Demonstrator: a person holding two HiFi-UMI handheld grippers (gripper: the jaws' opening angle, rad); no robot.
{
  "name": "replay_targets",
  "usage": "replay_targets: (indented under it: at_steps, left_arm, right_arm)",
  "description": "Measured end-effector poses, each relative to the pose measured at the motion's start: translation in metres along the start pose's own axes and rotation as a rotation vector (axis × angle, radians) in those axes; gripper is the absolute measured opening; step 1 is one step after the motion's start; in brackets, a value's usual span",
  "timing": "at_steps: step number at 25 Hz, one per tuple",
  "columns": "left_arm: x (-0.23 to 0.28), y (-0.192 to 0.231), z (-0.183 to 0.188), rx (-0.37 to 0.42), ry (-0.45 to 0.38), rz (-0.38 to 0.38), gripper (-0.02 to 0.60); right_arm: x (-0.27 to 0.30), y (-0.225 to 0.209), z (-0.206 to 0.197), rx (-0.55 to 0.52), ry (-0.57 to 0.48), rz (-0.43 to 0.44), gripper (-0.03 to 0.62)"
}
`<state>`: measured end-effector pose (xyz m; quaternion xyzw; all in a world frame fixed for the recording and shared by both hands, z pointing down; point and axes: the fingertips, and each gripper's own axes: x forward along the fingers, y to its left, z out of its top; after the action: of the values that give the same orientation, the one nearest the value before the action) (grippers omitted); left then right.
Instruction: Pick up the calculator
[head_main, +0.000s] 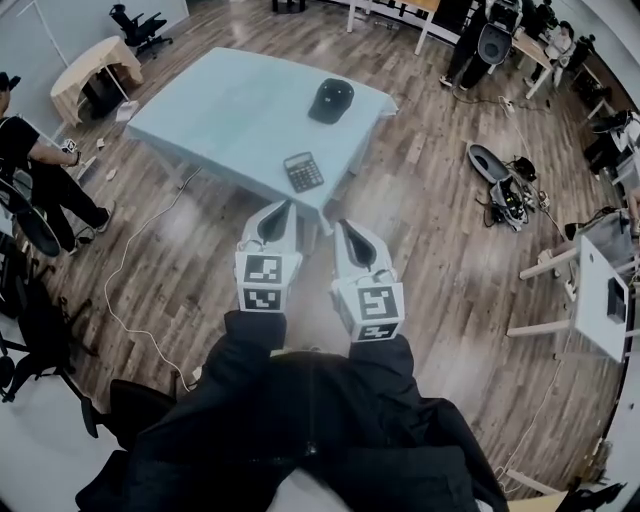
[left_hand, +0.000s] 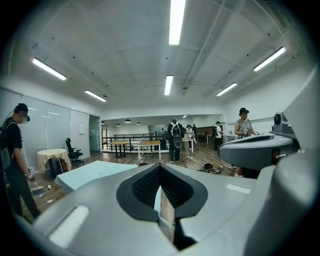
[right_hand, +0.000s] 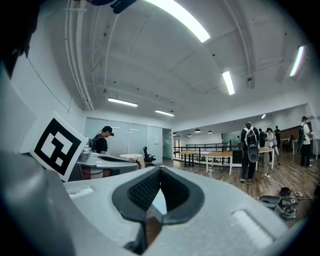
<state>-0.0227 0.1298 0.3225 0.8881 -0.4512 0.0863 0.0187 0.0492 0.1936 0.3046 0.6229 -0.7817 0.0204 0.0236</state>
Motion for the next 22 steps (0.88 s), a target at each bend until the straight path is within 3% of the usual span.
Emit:
replay_targets:
  at_steps: [10,22]
  left_arm:
    - [-0.003,-0.015,-0.018,-0.036,0.041,0.015,0.002]
    - [0.015,-0.003,-0.026,-0.020,0.049,-0.011,0.002]
  right_arm:
    - [-0.021,-0.014,-0.027,0.016,0.043,0.004,0.002]
    - [-0.010,-0.018,-0.047,0.033,0.069,-0.021,0.002]
